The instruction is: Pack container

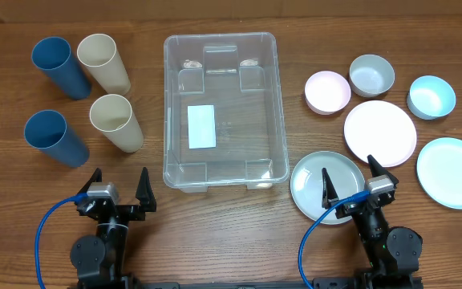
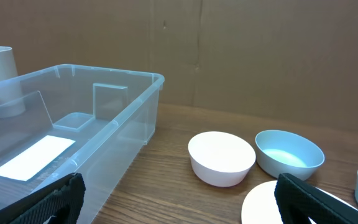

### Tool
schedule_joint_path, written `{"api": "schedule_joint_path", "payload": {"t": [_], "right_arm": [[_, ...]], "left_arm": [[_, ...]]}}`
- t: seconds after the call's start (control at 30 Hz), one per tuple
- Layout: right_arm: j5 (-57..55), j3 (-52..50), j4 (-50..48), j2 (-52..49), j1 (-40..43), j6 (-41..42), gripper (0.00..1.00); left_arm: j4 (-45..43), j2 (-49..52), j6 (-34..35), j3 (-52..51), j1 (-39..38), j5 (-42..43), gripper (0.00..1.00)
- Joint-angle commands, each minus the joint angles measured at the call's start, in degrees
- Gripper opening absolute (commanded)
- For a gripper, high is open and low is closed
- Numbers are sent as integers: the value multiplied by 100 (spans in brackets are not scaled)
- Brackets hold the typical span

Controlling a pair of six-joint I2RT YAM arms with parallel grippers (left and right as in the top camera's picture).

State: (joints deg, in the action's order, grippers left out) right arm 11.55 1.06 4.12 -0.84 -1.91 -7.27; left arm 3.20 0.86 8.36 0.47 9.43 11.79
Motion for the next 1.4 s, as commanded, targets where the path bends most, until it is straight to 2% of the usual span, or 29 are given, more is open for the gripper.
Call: {"api": "schedule_joint_path", "payload": {"t": [0.0,0.63,1.13,1.27,1.37], "right_arm": [[-55,-61,-42,68,0,44,100],[-55,-61,-114,68,0,39,100],[205,-33,-664,68,0,50,100],[221,332,-400,68,2,560,100],[201,933,251,-31,7,903,100]], "left_arm": [[-2,-55,-109,-20,31,9,100],[-2,-55,-109,-20,31,9,100],[-2,-55,-109,-20,31,9,100],[-2,-55,-109,-20,31,7,100],[-2,-55,-109,-20,31,9,100]]}}
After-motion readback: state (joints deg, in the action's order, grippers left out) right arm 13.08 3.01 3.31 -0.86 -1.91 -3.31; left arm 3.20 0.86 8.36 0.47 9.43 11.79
